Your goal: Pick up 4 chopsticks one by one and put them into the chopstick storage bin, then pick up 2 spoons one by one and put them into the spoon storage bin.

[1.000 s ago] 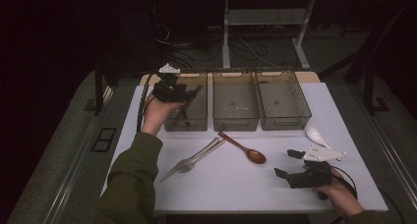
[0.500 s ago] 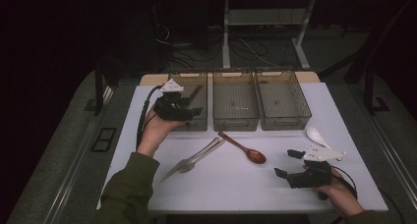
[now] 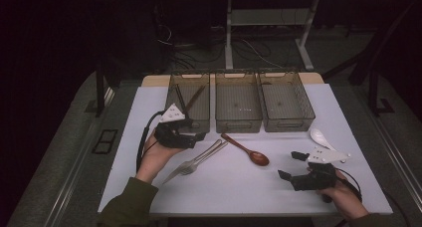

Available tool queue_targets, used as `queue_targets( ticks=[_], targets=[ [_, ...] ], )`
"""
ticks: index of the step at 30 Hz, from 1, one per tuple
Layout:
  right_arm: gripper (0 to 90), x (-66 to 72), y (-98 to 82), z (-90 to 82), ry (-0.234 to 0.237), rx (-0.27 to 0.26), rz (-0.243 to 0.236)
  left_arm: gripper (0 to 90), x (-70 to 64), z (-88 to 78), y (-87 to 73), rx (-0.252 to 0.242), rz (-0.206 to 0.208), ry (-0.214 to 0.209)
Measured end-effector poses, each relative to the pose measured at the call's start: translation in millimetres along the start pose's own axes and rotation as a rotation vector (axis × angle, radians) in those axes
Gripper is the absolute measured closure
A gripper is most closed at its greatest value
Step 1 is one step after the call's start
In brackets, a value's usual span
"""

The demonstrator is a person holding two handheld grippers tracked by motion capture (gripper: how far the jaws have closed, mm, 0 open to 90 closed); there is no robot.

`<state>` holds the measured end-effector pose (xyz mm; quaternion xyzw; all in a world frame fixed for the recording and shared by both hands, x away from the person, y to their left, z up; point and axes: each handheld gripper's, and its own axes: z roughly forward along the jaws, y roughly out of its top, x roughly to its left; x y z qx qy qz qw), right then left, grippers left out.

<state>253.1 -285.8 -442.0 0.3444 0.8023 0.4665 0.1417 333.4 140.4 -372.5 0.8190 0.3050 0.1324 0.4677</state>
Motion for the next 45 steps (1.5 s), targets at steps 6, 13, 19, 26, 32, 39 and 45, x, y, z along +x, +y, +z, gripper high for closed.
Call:
queue_targets(
  ticks=[6,13,19,26,32,39,45],
  targets=[
    [15.5,-0.1,-0.2,-0.7,0.003,-0.001,-0.004,24.6,-9.1,-9.1,-25.3,-0.022,0.006,-0.015],
    [15.4,-0.6,-0.1,-1.4,0.0,-0.006,-0.003,14.9,-18.7,-14.3,-50.2,-0.034,0.021,-0.039],
    [15.4,-1.9,-0.1,-2.1,-0.006,-0.01,0.008,3.1,-23.4,-12.9,-65.1,-0.02,0.011,-0.049],
    [15.4,-3.1,0.7,-3.2,-0.013,-0.003,0.016,0.0,-28.4,-12.0,-74.9,0.019,-0.003,-0.058],
    [15.4,-7.3,3.2,-2.1,-0.019,0.014,0.034,0.0,-29.4,-12.5,-77.4,0.034,-0.016,-0.069],
    [15.4,-12.6,7.7,-4.9,-0.019,0.023,0.057,0.0,-29.6,-12.5,-79.4,0.046,-0.013,-0.07],
    [15.4,-17.5,12.7,-9.1,-0.009,0.022,0.045,0.0,-28.6,-11.7,-80.3,0.05,-0.02,-0.082]
  ],
)
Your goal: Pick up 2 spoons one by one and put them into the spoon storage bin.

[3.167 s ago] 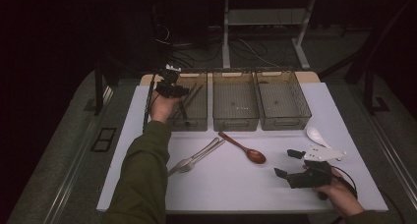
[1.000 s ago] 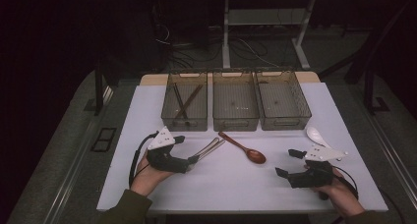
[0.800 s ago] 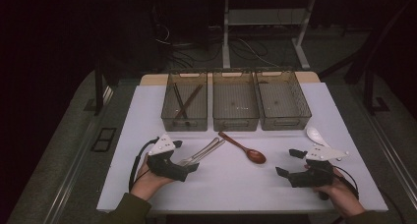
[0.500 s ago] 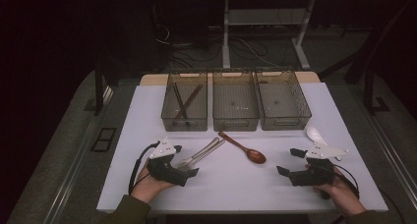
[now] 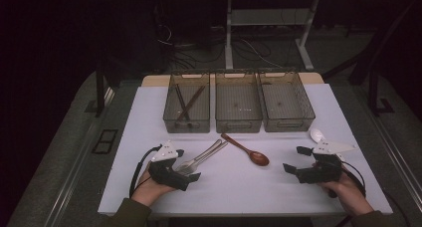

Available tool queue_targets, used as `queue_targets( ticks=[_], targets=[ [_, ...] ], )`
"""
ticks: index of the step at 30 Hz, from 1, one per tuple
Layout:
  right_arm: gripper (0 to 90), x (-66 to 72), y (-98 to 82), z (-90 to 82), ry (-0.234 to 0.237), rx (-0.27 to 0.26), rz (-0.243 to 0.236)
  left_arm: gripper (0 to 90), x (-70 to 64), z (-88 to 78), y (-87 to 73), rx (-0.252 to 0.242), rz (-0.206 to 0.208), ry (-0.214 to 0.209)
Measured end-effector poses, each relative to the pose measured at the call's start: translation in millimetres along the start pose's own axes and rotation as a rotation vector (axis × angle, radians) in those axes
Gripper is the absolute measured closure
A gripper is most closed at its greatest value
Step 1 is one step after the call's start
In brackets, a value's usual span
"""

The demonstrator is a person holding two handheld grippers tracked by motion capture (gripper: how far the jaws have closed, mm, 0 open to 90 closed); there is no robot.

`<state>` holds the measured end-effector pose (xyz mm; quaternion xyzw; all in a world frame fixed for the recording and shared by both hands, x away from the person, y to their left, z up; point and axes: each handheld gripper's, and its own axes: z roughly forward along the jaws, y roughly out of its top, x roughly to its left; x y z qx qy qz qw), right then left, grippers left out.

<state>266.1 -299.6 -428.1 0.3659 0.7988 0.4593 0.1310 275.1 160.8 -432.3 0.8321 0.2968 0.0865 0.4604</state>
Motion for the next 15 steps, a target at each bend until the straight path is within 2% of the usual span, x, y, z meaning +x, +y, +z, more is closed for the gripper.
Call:
queue_targets(
  ticks=[2,4,11,15],
  targets=[
    [15.4,-1.9,1.2,-1.2,-0.004,-0.002,-0.006,0.0,0.2,0.4,0.3,-0.001,0.0,-0.004],
    [15.5,-4.1,3.4,-2.6,-0.01,0.02,0.013,0.0,0.3,1.3,0.6,0.001,0.003,-0.007],
    [12.4,-11.9,6.2,-7.1,0.019,0.06,0.026,0.0,0.2,1.7,1.0,0.002,0.004,-0.01],
    [13.7,-19.5,6.5,-9.3,-0.005,0.087,0.052,0.0,0.2,3.1,0.9,0.002,0.003,-0.013]
  ],
)
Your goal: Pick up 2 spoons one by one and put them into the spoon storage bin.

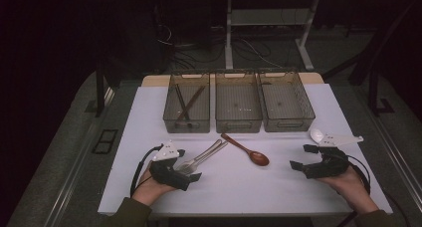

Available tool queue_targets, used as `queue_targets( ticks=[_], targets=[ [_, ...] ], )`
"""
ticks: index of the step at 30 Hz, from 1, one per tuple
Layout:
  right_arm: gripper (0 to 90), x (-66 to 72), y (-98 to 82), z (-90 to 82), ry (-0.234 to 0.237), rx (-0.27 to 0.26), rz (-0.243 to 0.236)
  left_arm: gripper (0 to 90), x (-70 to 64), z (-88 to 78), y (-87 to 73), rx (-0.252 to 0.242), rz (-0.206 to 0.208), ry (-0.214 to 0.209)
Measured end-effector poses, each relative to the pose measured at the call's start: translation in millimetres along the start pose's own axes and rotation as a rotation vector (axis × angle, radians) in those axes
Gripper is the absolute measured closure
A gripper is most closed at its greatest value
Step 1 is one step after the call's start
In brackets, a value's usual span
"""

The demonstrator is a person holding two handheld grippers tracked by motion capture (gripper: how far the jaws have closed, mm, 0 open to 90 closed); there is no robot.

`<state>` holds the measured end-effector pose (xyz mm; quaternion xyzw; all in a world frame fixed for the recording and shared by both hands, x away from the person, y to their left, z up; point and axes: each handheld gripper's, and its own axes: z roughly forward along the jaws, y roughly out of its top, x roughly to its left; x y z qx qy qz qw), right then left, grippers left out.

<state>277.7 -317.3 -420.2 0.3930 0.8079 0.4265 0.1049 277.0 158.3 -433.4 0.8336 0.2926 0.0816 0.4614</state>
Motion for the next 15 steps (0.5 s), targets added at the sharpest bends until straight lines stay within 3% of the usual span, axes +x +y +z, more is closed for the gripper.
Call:
queue_targets(
  ticks=[5,11,15],
  targets=[
    [13.5,-9.5,-0.1,-3.2,-0.047,0.002,-0.007,0.0,0.3,-0.3,0.0,0.0,0.0,-0.001],
    [11.4,-20.8,-2.8,-7.0,-0.069,0.009,-0.018,0.0,0.3,0.5,1.2,-0.002,0.004,-0.005],
    [11.4,-31.1,-3.8,-9.4,-0.09,0.018,0.006,0.0,0.4,0.2,0.9,-0.006,0.004,-0.005]
  ],
)
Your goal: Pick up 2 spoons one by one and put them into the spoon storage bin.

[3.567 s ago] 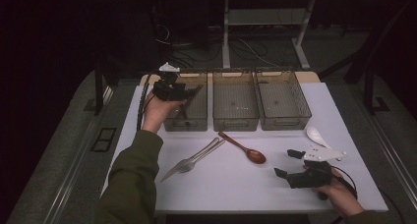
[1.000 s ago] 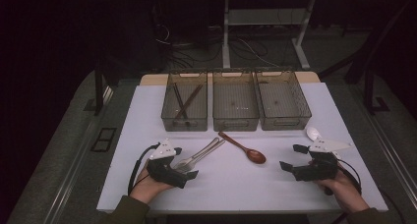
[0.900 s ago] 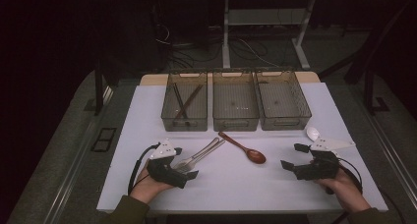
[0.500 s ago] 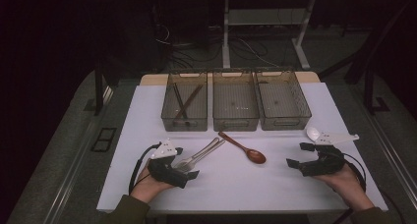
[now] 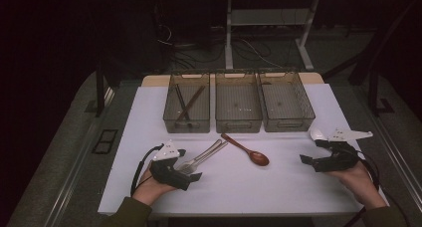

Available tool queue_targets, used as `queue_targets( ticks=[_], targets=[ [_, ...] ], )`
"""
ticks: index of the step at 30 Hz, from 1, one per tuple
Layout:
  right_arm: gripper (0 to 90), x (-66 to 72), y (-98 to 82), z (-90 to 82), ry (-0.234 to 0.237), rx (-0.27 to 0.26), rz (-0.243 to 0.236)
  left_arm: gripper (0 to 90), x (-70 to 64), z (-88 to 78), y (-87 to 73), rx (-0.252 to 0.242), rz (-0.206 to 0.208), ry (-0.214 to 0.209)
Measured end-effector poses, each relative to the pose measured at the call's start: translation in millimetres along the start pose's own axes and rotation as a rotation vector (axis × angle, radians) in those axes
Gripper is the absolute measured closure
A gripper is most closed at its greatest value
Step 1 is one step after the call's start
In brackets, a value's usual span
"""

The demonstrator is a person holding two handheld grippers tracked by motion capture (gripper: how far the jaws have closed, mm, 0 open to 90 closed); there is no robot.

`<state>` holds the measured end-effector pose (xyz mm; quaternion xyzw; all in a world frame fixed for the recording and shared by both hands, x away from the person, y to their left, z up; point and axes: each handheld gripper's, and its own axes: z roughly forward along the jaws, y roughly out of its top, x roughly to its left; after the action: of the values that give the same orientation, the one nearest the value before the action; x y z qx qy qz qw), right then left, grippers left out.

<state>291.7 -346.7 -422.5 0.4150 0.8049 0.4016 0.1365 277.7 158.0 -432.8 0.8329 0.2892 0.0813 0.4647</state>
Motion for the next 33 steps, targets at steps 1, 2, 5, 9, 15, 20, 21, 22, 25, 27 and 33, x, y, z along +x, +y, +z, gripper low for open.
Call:
queue_targets(
  ticks=[1,2,5,9,15,20,21,22,25,27,33],
  targets=[
    [11.4,-2.9,0.2,-0.5,-0.007,0.001,0.005,0.0,0.1,0.0,0.0,-0.003,0.0,0.0],
    [11.5,-5.8,0.3,-1.0,-0.013,0.001,0.007,0.0,0.0,0.1,-0.1,-0.006,-0.004,0.0],
    [11.5,-13.1,0.3,-3.2,-0.03,0.001,0.023,0.0,0.1,0.0,-0.6,-0.011,-0.005,-0.004],
    [11.8,-21.3,0.2,-5.8,-0.051,0.002,0.041,0.0,0.5,-0.5,-1.1,-0.014,-0.003,-0.003],
    [14.2,-34.5,-1.6,-8.7,-0.078,-0.002,0.067,0.0,1.0,-0.6,-1.3,-0.012,-0.001,0.0],
    [20.3,-46.3,-2.8,-10.4,-0.111,-0.003,0.099,0.0,1.2,-0.5,-1.5,-0.01,0.0,0.0],
    [22.0,-48.8,-2.8,-10.4,-0.117,-0.006,0.106,0.0,1.2,-0.5,-1.5,-0.01,0.0,0.0],
    [23.4,-50.1,-2.7,-10.2,-0.119,-0.007,0.114,0.0,1.1,-0.5,-1.5,-0.01,0.0,0.0],
    [28.3,-56.7,-1.9,-8.3,-0.137,-0.008,0.134,0.0,1.3,-0.4,-1.6,-0.009,0.001,0.0],
    [31.8,-61.1,-1.2,-6.0,-0.147,-0.005,0.146,0.0,1.3,-0.2,-1.6,-0.008,0.001,0.0],
    [40.0,-72.6,2.4,5.7,-0.166,0.021,0.175,0.0,1.4,0.2,-1.7,-0.009,-0.001,0.001]
  ],
)
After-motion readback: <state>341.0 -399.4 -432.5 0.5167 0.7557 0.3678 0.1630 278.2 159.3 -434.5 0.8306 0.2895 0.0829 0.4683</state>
